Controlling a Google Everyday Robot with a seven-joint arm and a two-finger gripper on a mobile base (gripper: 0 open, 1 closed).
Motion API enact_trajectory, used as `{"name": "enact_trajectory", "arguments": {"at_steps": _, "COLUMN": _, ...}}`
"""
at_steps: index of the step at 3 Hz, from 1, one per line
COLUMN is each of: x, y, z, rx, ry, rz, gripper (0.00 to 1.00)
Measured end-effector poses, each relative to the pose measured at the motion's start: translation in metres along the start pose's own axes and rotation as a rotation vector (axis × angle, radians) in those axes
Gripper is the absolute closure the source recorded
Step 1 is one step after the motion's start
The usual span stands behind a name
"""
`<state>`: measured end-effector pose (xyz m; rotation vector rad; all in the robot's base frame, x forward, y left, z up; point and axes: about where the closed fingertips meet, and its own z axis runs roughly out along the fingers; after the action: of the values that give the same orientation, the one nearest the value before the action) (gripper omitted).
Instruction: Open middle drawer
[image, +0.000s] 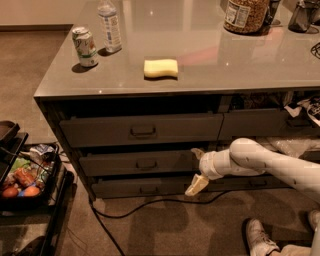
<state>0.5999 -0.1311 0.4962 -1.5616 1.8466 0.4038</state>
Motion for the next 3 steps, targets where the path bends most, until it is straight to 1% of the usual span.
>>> {"name": "enact_trajectory", "arguments": {"at_steps": 1, "x": 0.003, "y": -0.001, "z": 0.006, "rx": -0.008, "ry": -0.012, "rz": 0.004, "gripper": 0.00}}
{"name": "enact_trajectory", "arguments": {"at_steps": 2, "x": 0.007, "y": -0.008, "z": 0.017, "rx": -0.027, "ry": 0.009, "rz": -0.007, "gripper": 0.00}}
{"name": "enact_trajectory", "arguments": {"at_steps": 3, "x": 0.017, "y": -0.013, "z": 0.031, "rx": -0.044, "ry": 0.038, "rz": -0.021, "gripper": 0.00}}
